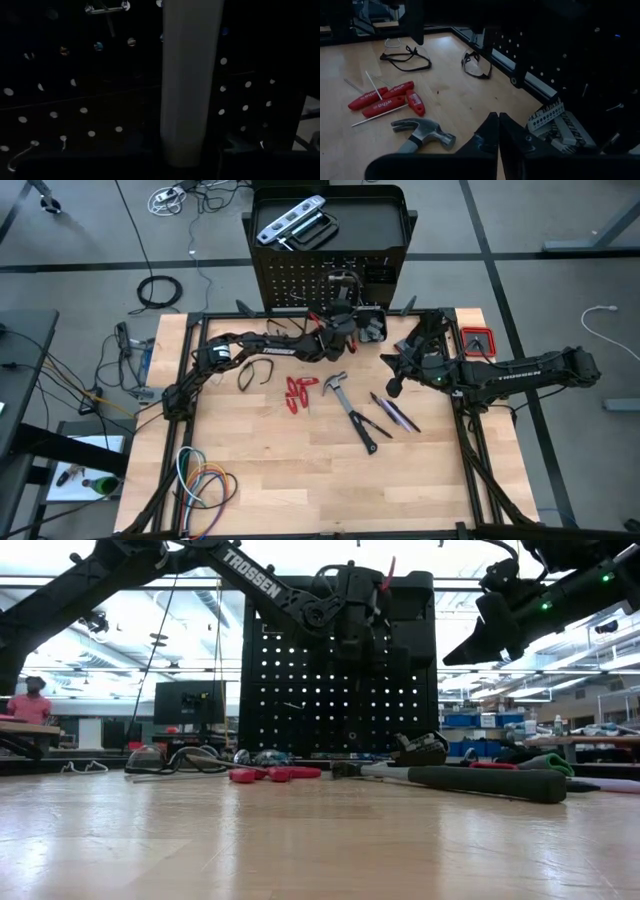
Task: Hang tools onto peg board
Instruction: Remove the hammer from the peg board
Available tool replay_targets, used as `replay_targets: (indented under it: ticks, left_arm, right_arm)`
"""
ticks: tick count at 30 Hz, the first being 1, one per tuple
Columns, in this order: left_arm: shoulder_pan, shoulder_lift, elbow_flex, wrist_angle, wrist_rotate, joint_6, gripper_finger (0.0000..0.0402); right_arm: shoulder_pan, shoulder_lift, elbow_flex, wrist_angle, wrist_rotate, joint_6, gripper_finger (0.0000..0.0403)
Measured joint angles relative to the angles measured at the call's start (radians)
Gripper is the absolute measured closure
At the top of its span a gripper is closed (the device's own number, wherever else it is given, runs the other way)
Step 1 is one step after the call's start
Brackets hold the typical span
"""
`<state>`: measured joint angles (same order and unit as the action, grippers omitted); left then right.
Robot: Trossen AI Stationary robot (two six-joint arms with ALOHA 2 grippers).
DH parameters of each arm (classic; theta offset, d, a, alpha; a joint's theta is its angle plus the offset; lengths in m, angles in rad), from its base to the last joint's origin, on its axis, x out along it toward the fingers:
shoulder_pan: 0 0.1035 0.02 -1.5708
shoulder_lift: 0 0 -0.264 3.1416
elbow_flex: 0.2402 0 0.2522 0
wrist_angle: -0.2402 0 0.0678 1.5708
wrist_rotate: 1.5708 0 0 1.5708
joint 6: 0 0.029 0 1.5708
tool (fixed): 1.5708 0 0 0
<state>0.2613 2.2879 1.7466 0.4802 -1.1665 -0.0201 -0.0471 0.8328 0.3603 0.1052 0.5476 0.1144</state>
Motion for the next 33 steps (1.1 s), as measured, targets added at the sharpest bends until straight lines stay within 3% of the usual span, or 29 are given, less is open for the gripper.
replay_targets:
  ticks: [12,26,33]
  left_arm:
    - [-0.034,0.0,0.0,0.0,-0.089,0.049,0.0322]
    - [-0.11,0.0,0.0,-0.001,-0.194,0.214,0.0322]
    - [-0.186,0.0,0.0,-0.006,-0.194,0.407,0.0322]
  right_arm:
    - [0.0,0.0,0.0,0.0,0.0,0.007,0.0389]
    - [0.0,0.0,0.0,-0.018,0.002,-0.002,0.0384]
    - [0.0,-0.024,0.0,-0.189,0.172,0.043,0.0388]
